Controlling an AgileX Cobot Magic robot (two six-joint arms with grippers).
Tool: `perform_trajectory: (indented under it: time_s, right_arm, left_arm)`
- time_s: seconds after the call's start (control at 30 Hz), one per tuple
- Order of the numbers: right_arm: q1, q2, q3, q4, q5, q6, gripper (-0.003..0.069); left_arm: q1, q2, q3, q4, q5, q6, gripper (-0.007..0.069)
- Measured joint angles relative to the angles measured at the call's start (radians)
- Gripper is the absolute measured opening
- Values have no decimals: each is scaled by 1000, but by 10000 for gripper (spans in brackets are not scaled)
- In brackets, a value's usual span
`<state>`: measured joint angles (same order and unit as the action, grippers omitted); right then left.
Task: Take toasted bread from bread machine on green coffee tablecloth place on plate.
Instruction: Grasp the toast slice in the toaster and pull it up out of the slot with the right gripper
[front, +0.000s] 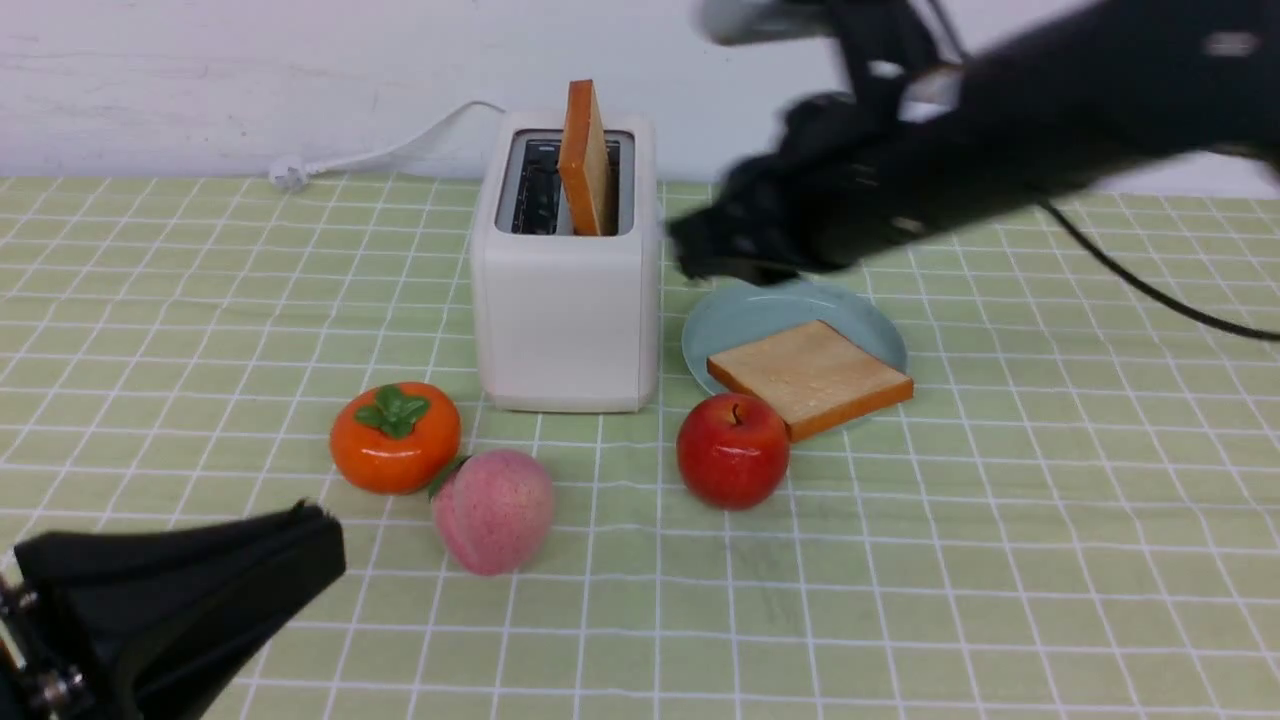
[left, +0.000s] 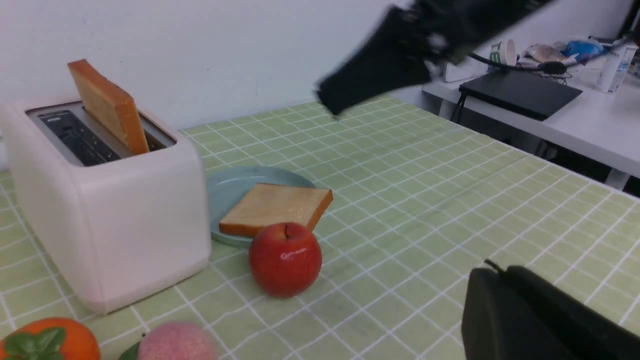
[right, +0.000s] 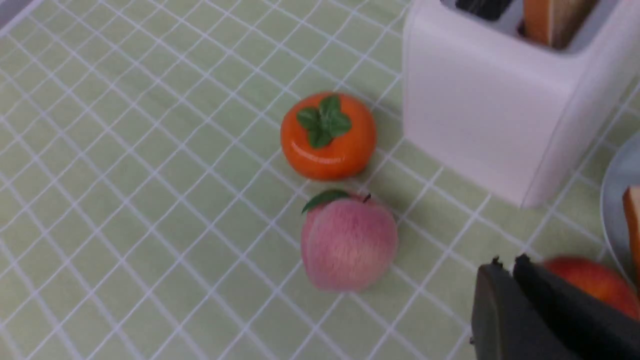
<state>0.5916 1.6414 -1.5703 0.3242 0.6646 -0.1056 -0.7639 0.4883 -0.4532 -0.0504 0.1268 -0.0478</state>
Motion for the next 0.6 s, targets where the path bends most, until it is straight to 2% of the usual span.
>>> perform_trajectory:
  time_s: [0.03, 0.07, 0.13, 0.2, 0.23, 0.33, 0.4, 0.5, 0.6]
  right_arm:
    - [22, 75, -91, -88, -12, 60, 118]
    - [22, 75, -91, -88, -12, 60, 118]
    - [31, 154, -186, -166, -27, 129, 193]
    - [32, 244, -291, -247, -46, 227, 309]
    - [32, 257, -306, -259, -48, 241, 327]
    - [32, 345, -401, -324, -76, 330, 451]
    - [32, 394, -444, -336, -93, 357, 495]
    - [32, 430, -479, -346, -101, 366, 510]
    - [32, 466, -492, -378, -128, 373, 503]
  left_arm:
    - [0, -3, 7, 27, -1, 0, -13]
    - [0, -3, 9, 36, -1, 0, -13]
    - [0, -3, 13, 74, -1, 0, -13]
    - [0, -3, 13, 136, -16, 0, -13]
    - [0, -3, 13, 139, -18, 0, -13]
    - [1, -4, 13, 195, -34, 0, -13]
    - [17, -7, 14, 218, -35, 0, -13]
    - [72, -8, 14, 225, -44, 0, -13]
    - [208, -8, 14, 204, -72, -41, -13]
